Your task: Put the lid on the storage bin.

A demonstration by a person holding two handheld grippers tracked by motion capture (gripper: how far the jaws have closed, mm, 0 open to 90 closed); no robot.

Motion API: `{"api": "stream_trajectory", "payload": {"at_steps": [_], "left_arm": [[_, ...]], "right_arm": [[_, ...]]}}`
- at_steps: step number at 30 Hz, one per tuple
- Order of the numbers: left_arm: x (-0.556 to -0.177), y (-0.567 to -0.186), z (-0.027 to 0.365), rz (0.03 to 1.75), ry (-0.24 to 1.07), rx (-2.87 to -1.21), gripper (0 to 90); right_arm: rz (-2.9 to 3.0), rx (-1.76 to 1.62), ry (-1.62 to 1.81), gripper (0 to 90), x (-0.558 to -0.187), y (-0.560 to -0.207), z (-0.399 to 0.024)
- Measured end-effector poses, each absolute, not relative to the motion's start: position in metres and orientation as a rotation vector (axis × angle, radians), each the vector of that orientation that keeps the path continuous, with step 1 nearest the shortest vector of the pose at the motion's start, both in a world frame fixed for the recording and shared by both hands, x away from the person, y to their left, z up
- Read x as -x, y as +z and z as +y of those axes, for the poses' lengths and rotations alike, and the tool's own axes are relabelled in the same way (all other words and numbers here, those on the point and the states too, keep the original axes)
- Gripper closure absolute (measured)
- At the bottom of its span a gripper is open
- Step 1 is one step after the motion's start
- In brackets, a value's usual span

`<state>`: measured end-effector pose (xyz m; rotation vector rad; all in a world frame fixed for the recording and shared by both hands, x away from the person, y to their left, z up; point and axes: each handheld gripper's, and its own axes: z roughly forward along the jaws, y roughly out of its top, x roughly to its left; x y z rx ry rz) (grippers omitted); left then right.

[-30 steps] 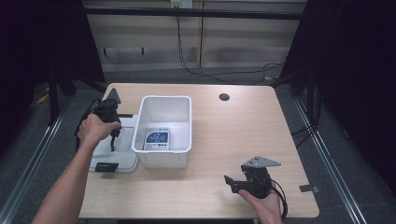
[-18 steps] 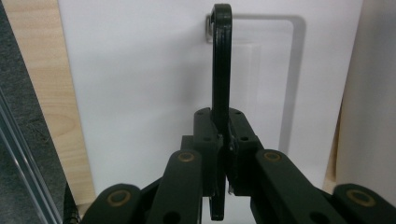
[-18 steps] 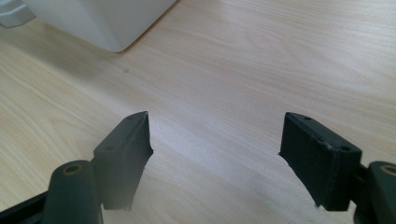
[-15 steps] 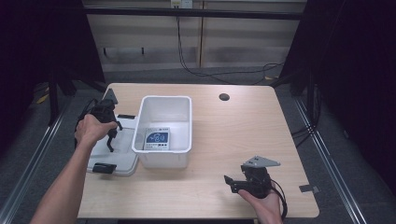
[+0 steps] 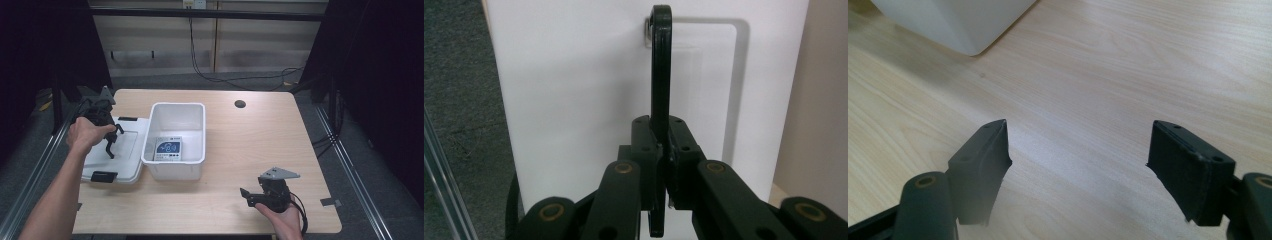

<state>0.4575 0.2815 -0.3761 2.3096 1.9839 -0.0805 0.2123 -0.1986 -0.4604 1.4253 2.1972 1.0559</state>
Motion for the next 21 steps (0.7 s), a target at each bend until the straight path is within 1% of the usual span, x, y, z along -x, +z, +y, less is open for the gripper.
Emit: {"api": "stream_trajectory", "payload": {"at_steps": [12, 21], "left_arm": [[-0.454, -0.363, 0.292, 1.997, -0.083, -2.288, 84.8], [-0.452, -0.344, 0.292, 1.955, -0.066, -2.307, 84.8]], "right_arm": [[2.196, -1.426, 1.053, 24.0, -0.213, -0.461, -0.198], [2.195, -1.427, 1.053, 24.0, -0.212, -0.461, -0.199]]}}
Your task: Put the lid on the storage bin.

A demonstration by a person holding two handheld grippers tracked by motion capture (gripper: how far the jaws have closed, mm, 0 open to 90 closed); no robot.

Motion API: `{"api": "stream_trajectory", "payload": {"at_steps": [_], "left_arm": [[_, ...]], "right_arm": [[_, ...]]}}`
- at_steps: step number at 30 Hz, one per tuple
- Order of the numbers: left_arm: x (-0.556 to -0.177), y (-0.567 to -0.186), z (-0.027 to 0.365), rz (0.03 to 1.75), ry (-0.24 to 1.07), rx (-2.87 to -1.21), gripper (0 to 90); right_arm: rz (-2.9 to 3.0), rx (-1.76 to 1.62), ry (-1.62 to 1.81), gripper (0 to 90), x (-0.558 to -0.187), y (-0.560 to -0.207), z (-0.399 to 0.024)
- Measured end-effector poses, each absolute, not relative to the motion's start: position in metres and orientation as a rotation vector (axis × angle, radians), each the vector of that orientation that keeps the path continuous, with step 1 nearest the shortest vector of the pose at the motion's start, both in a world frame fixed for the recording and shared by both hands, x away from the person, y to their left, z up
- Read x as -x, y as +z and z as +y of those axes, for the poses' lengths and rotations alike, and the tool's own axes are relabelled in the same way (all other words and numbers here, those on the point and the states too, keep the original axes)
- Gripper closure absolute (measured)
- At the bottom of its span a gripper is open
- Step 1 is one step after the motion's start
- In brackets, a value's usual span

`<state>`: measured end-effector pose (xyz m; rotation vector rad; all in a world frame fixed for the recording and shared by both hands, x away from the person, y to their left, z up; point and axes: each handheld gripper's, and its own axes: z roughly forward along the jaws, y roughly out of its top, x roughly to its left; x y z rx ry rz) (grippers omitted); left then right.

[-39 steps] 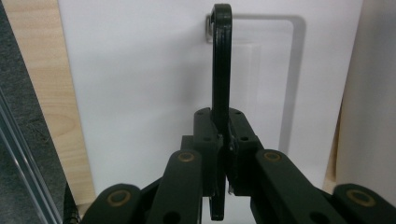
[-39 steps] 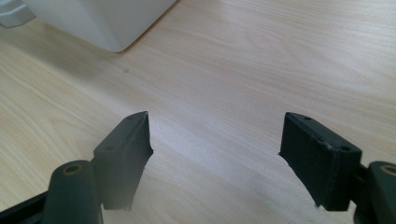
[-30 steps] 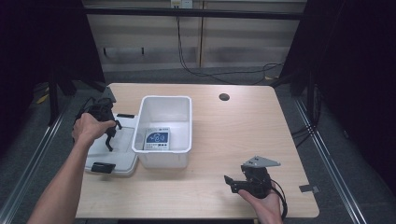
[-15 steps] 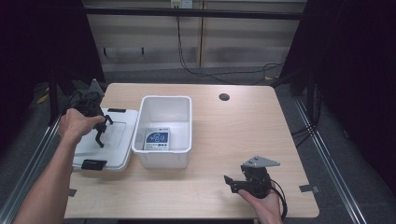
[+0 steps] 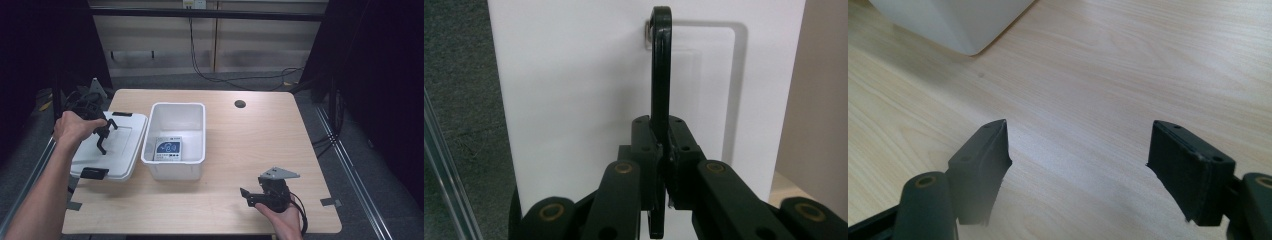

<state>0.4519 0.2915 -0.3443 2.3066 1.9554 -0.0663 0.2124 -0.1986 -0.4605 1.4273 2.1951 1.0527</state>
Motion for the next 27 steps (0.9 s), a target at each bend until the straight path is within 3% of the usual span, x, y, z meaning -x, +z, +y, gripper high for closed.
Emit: {"api": "stream_trajectory", "payload": {"at_steps": [27], "left_arm": [[-0.444, -0.304, 0.296, 1.939, -0.024, -2.268, 84.8]], "right_arm": [[2.197, -1.427, 1.061, 24.0, -0.212, -0.460, -0.198]]}}
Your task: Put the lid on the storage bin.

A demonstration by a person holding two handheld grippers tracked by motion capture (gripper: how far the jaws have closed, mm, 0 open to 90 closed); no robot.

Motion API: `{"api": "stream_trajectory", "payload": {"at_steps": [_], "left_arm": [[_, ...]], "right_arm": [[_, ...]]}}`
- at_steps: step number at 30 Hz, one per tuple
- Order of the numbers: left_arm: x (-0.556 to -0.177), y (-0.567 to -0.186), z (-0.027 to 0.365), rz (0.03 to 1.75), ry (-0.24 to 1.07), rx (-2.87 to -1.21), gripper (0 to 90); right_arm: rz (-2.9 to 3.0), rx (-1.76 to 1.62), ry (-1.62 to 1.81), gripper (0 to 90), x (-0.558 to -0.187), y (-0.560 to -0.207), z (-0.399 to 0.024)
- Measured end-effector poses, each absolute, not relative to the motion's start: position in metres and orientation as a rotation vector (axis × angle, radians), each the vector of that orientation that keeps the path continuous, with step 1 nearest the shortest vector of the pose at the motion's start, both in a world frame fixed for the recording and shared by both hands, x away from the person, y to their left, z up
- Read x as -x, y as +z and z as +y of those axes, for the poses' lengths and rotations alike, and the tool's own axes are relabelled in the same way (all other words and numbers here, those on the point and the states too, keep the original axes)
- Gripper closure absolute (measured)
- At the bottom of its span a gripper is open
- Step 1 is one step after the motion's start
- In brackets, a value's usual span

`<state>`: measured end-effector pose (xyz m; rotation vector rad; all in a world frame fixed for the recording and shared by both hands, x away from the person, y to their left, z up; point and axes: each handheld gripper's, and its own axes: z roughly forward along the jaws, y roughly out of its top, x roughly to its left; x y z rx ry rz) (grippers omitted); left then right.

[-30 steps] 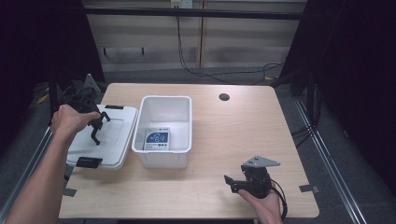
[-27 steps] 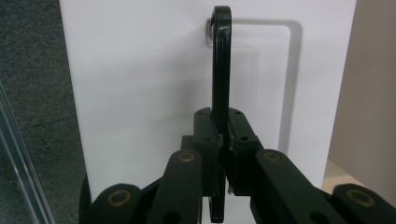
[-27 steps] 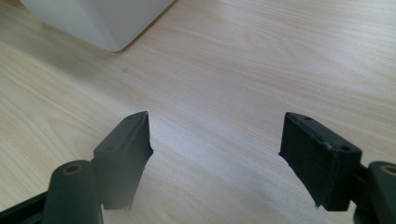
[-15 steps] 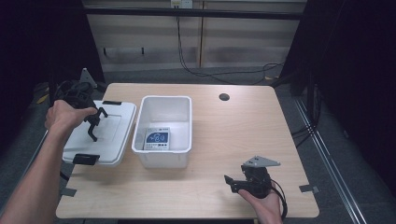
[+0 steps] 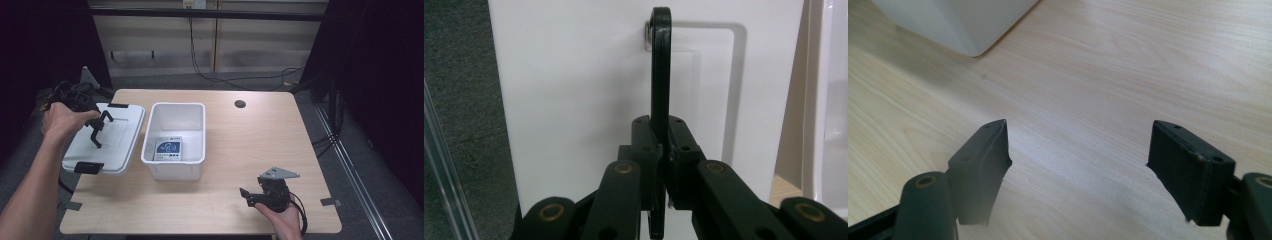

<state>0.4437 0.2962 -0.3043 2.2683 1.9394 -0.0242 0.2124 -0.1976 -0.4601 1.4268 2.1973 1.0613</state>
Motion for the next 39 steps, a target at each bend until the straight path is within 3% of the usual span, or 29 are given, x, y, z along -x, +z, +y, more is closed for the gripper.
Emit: {"api": "stream_trajectory", "payload": {"at_steps": [26, 39], "left_arm": [[-0.436, -0.261, 0.280, 1.845, 0.010, -2.277, 85.0], [-0.430, -0.243, 0.243, 1.745, 0.023, -2.289, 84.9]], "right_arm": [[2.197, -1.423, 1.065, 23.4, -0.212, -0.460, -0.198], [2.197, -1.408, 1.071, 23.1, -0.212, -0.460, -0.197]]}}
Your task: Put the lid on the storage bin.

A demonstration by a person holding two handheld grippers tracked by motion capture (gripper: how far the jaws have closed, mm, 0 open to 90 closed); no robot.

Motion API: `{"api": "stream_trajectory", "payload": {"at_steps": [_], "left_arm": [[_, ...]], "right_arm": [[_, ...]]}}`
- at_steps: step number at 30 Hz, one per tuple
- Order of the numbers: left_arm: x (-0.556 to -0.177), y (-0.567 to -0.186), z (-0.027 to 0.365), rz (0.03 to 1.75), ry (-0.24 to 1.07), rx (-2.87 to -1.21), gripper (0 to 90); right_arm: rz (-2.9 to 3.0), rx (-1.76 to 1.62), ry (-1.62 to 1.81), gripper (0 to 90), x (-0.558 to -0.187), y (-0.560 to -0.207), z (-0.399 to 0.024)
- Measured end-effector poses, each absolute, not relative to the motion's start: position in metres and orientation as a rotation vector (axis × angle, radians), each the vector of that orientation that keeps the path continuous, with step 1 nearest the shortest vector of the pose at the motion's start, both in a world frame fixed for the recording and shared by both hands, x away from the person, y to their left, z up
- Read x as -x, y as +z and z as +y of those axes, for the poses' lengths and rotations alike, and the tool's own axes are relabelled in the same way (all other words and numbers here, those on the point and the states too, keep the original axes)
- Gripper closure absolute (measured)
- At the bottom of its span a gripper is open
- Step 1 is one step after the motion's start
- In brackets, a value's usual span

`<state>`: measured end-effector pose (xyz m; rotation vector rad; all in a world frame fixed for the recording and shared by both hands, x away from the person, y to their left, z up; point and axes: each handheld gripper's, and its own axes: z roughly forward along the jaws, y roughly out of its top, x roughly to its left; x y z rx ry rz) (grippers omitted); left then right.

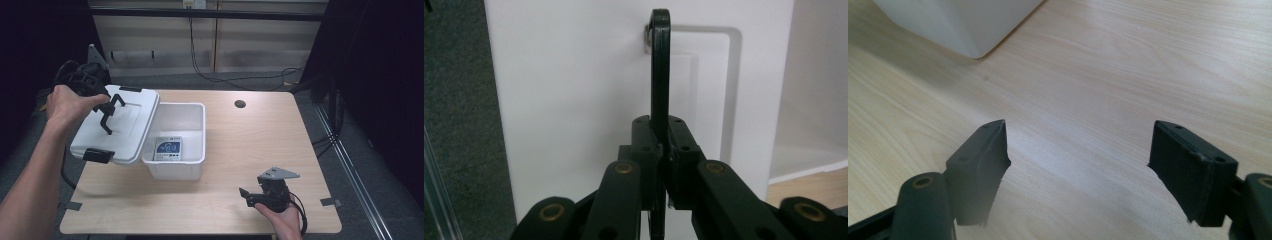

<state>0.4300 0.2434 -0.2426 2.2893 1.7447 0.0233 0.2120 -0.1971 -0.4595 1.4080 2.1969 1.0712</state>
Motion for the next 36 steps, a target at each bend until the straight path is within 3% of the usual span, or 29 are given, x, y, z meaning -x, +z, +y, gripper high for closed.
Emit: {"api": "stream_trajectory", "payload": {"at_steps": [21, 36], "left_arm": [[-0.433, -0.238, 0.200, 1.750, 0.002, -2.268, 85.0], [-0.435, -0.241, 0.171, 1.802, 0.000, -2.181, 85.0]], "right_arm": [[2.197, -1.416, 1.073, 23.0, -0.212, -0.459, -0.198], [2.194, -1.392, 1.108, 13.4, -0.211, -0.457, -0.197]]}}
